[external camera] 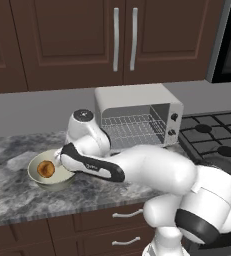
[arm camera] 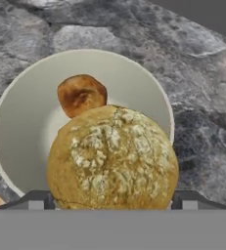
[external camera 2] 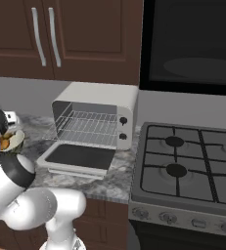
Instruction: Pick up the heated bread from the toaster oven and place it in the bowl. Then move the bread bowl to the dining counter.
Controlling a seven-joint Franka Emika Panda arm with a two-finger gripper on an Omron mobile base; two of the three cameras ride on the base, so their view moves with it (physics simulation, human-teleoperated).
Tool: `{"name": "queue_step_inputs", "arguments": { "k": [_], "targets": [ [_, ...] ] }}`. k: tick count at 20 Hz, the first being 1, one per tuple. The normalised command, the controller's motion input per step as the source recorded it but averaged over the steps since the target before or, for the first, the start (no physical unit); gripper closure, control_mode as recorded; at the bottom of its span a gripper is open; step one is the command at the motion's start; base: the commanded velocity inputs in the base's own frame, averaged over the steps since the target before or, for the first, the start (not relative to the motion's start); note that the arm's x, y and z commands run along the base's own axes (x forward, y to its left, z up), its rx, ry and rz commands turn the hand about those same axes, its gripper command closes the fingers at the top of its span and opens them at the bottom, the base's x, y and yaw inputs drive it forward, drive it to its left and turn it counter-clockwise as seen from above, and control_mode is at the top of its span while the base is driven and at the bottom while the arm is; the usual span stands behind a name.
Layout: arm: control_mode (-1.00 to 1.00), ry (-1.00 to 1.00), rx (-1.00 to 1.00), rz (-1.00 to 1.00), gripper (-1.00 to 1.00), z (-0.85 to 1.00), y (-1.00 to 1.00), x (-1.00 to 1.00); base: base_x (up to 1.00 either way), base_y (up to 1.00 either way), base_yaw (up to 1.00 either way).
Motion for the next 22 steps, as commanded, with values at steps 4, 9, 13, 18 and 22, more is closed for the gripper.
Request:
{"name": "queue_step_inputs", "arguments": {
  "k": [4,9,13,18,22],
  "targets": [
    [-1.0,0.01,-0.03,0.08,1.0,-0.31,0.55,0.06,0.0,0.0,0.0],
    [-1.0,0.02,-0.06,0.02,-1.0,-0.29,0.5,0.4,0.0,0.0,0.0],
    [-1.0,0.01,-0.02,0.0,-1.0,-0.09,0.03,0.37,0.0,0.0,0.0],
    [-1.0,0.01,0.02,-0.05,-1.0,0.04,0.0,0.11,0.0,0.0,0.0],
    [-1.0,0.05,0.06,-0.15,-1.0,0.09,-0.09,0.0,0.0,0.0,0.0]
  ]
}}
